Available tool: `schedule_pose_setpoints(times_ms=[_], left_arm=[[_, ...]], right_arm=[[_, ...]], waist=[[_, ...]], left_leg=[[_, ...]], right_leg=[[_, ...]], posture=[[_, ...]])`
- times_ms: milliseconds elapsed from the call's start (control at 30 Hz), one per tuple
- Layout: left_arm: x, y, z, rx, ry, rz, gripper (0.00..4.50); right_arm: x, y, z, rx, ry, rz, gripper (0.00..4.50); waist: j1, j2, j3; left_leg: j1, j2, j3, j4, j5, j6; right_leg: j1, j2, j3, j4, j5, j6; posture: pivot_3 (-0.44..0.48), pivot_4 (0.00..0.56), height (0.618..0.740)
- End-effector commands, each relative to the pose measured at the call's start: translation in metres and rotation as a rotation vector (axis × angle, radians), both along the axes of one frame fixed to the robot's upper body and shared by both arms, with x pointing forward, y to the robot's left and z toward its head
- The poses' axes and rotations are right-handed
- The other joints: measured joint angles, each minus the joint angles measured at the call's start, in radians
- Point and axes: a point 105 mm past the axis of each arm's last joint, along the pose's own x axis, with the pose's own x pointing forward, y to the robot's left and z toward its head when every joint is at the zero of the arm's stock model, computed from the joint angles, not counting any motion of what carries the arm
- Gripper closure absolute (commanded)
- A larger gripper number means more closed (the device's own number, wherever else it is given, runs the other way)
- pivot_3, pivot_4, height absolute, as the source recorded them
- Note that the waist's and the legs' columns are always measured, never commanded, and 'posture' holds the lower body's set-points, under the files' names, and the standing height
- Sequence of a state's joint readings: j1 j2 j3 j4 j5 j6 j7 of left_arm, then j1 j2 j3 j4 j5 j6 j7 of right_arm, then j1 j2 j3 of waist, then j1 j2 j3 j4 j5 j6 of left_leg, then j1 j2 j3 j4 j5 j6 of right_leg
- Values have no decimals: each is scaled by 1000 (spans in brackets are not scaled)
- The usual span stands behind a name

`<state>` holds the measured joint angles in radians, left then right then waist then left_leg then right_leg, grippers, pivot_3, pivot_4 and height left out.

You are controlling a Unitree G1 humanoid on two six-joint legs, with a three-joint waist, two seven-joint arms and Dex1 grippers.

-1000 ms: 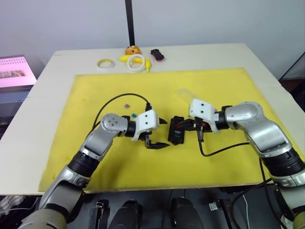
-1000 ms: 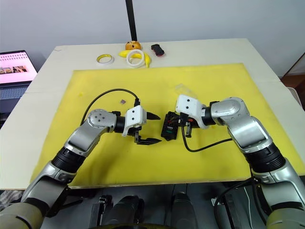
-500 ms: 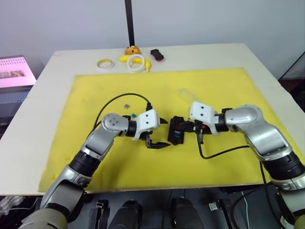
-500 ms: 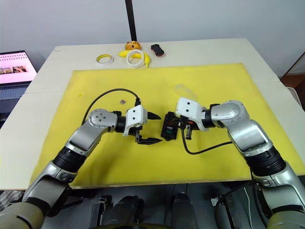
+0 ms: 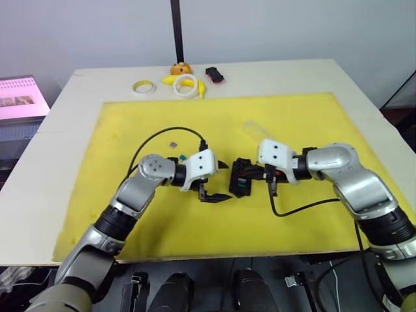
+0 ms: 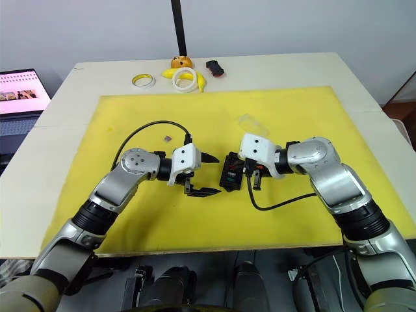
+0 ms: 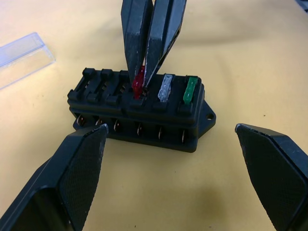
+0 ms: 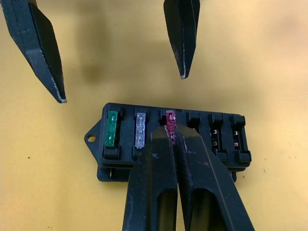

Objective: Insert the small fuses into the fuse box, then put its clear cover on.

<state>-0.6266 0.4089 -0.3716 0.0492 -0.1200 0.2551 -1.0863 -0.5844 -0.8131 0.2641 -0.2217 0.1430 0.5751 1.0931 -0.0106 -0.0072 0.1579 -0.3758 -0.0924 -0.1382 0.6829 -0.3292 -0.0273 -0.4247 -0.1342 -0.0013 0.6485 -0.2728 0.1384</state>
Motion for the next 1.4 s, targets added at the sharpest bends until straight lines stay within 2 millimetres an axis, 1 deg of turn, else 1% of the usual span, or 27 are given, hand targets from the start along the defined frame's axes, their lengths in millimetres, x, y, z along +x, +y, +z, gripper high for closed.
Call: schedule_pose_setpoints(times_ms=[33,167,200,267,333,433,533,633,700,867,900,933,967,1000,1233,1400], left_arm=[[0,-3,11,-21,-41,-13,0],[0,-3,11,-23,-40,-11,0],[0,-3,11,-23,-40,-11,0],[0,-1,11,-22,-39,-9,0],[0,0,11,-22,-38,-7,0],[0,0,10,-21,-36,-7,0],[-1,0,10,-22,-34,-9,0],[0,-3,11,-30,-35,-17,0],[0,-4,12,-33,-36,-19,0],[-1,-4,13,-34,-36,-24,0],[-1,-3,13,-32,-36,-25,0],[-1,-3,13,-30,-36,-26,0],[-1,-3,13,-28,-36,-27,0],[-1,-2,13,-27,-36,-28,0],[0,-3,14,-23,-38,-31,0],[0,-3,15,-22,-39,-32,0]], right_arm=[[-1,-1,-2,-20,8,-8,4457],[-1,2,3,10,17,-12,4457],[-1,2,5,16,14,-12,4159],[-3,3,16,25,-24,3,3465],[-2,3,29,46,-48,-2,2581],[-5,2,44,91,-37,-13,2581],[-9,1,47,113,-23,-4,2581],[-14,0,41,155,-18,11,2581],[-18,2,37,215,-29,24,2581],[-22,4,23,305,-98,11,2581],[-23,4,20,314,-107,9,3101],[-24,4,18,322,-110,3,3393],[-23,4,16,337,-108,-9,3845],[-23,3,15,347,-107,-20,4425],[-21,-1,1,336,-105,-53,4425],[-19,-4,-4,326,-105,-76,4425]], waist=[[0,0,0],[0,0,0],[0,0,0],[1,0,0],[0,0,0],[0,0,0],[2,0,0],[5,0,0],[4,0,0],[1,0,0],[0,0,0],[1,0,0],[1,0,0],[1,0,0],[1,0,0],[0,0,0]], left_leg=[[0,0,0,0,0,0],[0,0,0,0,0,0],[0,0,0,0,0,0],[0,0,0,0,0,0],[0,0,0,0,0,0],[0,0,0,0,0,0],[-1,0,0,0,0,0],[-1,0,0,0,0,0],[-1,0,0,0,0,0],[0,0,0,0,0,0],[0,0,0,0,0,0],[-1,0,0,0,0,0],[0,0,0,0,0,0],[-1,0,0,0,0,0],[0,0,0,0,0,0],[0,0,0,0,0,0]], right_leg=[[0,0,0,0,0,0],[0,0,0,0,0,0],[0,0,0,0,0,0],[0,0,0,0,0,0],[0,0,0,0,0,0],[-1,0,0,0,0,0],[-1,0,0,0,0,0],[0,0,0,0,0,0],[0,0,0,0,0,0],[-1,0,0,0,0,0],[-1,0,0,0,0,0],[-1,0,0,0,0,0],[-1,0,0,0,0,0],[-1,0,0,0,0,0],[0,0,0,0,0,0],[0,0,0,0,0,0]], posture=[[0,150,740],[0,150,740],[0,150,740],[0,150,740],[0,150,740],[0,150,740],[0,150,740],[0,150,740],[0,150,740],[0,150,740],[0,150,740],[0,150,740],[0,150,740],[0,150,740],[0,150,740],[0,150,740]])
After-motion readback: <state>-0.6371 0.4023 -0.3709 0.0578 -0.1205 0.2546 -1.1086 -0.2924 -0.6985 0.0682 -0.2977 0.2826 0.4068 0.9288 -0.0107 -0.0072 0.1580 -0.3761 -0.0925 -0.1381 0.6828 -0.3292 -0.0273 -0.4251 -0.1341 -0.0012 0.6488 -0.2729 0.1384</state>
